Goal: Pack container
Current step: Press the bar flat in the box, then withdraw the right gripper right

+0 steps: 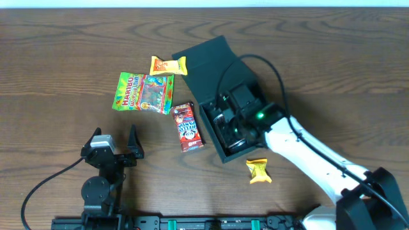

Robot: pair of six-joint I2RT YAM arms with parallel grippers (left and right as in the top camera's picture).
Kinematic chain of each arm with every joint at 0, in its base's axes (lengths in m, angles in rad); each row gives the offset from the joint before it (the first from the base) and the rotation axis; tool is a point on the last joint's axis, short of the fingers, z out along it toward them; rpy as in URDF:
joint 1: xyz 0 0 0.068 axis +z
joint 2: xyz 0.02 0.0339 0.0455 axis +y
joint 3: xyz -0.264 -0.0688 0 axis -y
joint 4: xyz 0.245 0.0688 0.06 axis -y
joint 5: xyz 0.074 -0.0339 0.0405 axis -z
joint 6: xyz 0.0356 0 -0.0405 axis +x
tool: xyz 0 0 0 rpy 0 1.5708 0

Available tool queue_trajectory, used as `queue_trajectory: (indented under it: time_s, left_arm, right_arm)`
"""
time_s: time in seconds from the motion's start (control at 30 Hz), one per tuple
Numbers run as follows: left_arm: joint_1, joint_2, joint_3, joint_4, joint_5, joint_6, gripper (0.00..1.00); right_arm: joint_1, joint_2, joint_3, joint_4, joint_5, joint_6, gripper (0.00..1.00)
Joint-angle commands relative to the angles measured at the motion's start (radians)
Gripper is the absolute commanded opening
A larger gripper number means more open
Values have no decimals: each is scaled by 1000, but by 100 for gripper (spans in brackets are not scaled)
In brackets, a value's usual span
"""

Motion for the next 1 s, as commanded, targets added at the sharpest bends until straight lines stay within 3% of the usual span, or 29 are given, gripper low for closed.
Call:
queue_trajectory:
  time_s: [0.0,0.37,0.83,0.97]
  left_arm:
    - [3,-8,-14,-50,0,14,95]
    - [3,-8,-14,-50,0,14,95]
    - [3,-8,-14,-50,0,14,95]
    - [3,-8,-14,-50,0,14,95]
  right_arm:
    - [18,3,-36,20,62,-18,2]
    - [2,3,-129,107,368,-18,8]
    - [-50,-15,-80,152,311,-20,1]
    - [-53,-41,-29,151,422,-34,2]
